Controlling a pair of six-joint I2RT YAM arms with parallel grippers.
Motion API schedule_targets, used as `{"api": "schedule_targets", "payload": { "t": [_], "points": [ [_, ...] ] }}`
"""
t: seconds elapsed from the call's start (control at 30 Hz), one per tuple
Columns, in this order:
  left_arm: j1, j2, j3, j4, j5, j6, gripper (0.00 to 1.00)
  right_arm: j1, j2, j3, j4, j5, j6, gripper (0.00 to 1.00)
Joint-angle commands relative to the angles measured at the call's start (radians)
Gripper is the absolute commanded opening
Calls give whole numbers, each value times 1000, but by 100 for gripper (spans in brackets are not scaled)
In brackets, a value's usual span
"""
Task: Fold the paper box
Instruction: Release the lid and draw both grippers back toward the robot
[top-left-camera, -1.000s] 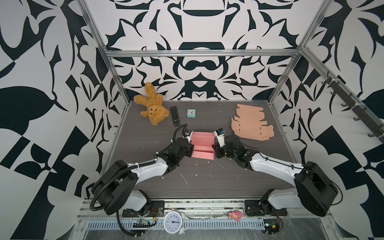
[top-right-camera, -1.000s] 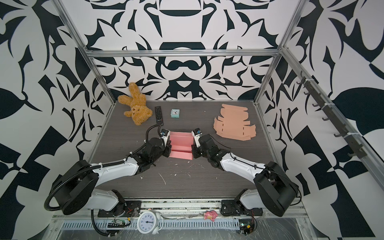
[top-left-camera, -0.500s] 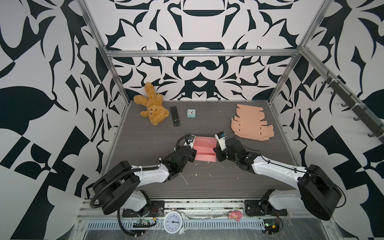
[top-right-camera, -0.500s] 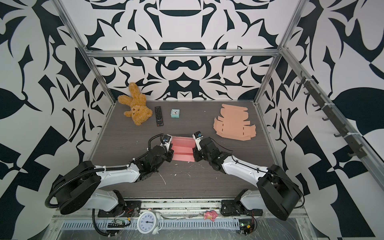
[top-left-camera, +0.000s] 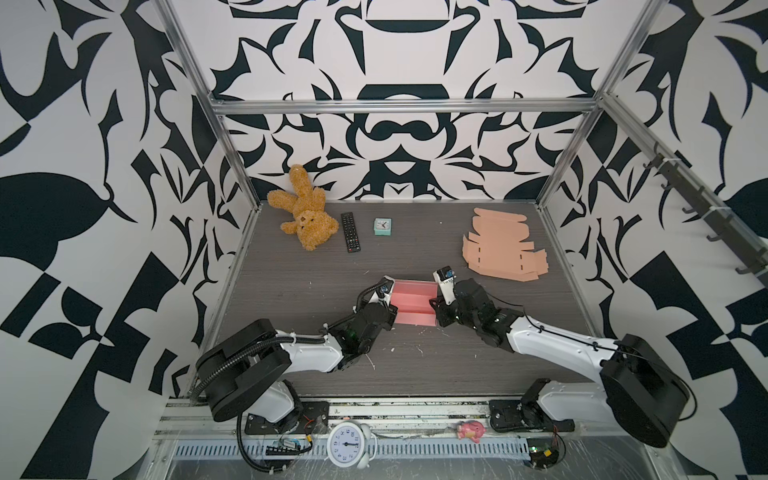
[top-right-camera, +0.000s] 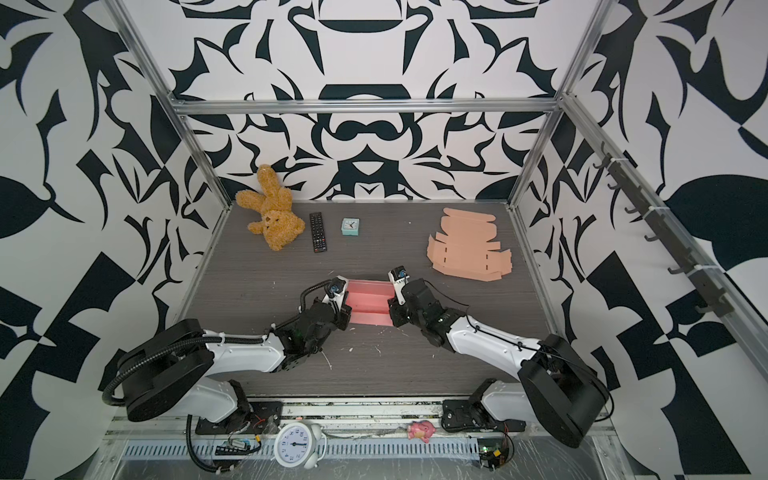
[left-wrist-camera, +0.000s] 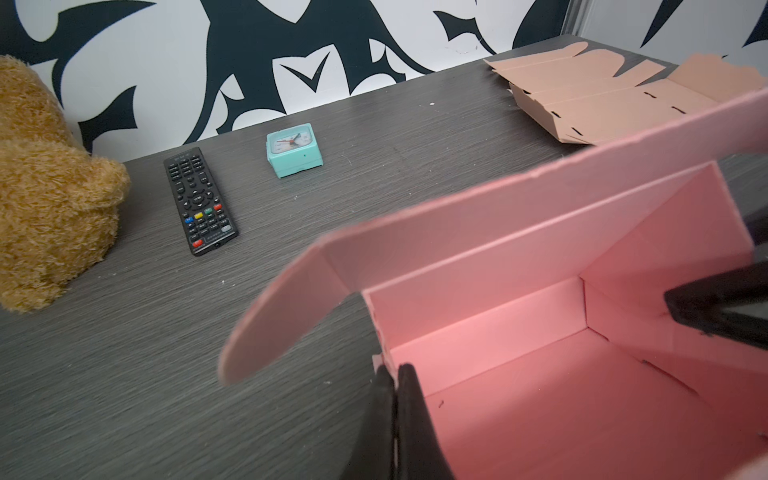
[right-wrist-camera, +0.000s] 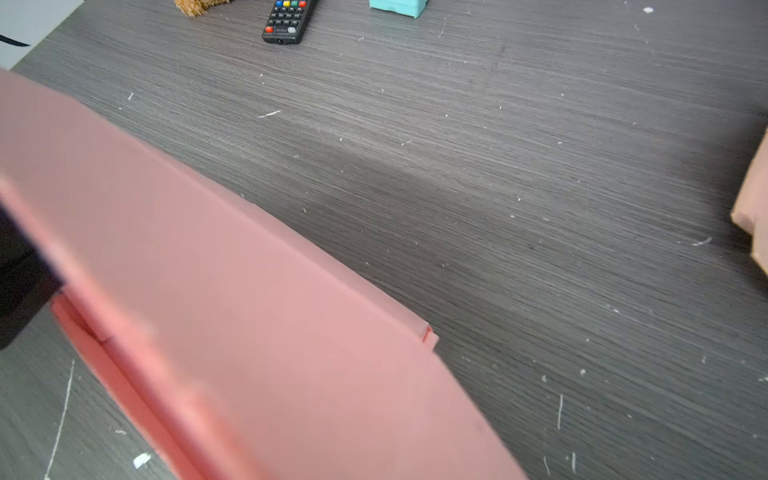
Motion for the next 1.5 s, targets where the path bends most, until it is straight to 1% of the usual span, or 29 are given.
{"api": "schedule_targets", "payload": {
  "t": [0.0,0.2,0.4,0.57,0.7,0.93,1.13,1.2,1.27,1.33,1.4,1.47],
  "points": [
    [-23,43,-31,-11,21,9,6,8,-23,-16,47,8,18,26],
    [-34,50,-35,-8,25,-5,6,8,-31,-31,42,10,13,26],
    [-58,58,-44,-8,7,-5,6,9,-47,-47,40,7,12,26],
    [-79,29,-60,-16,-17,-32,7,8,-61,-61,36,14,14,26],
    [-86,8,-68,-19,16,-52,10,10,-65,-85,61,32,15,26],
    [-108,-16,-81,-42,37,-73,17,17,-62,-102,65,41,18,25],
    [-113,-68,-99,-106,79,-122,27,17,-81,-120,64,45,26,27],
    [-113,-97,-102,-150,109,-144,32,18,-87,-127,61,42,34,29],
    [-114,-131,-96,-219,127,-169,36,20,-93,-135,60,40,41,30],
    [-114,-174,-86,-304,144,-199,42,20,-103,-146,60,39,54,33],
    [-114,-243,-68,-427,152,-252,46,21,-124,-155,49,40,66,36],
    [-113,-284,-60,-502,183,-277,54,19,-150,-164,37,38,77,39]
  ]
}}
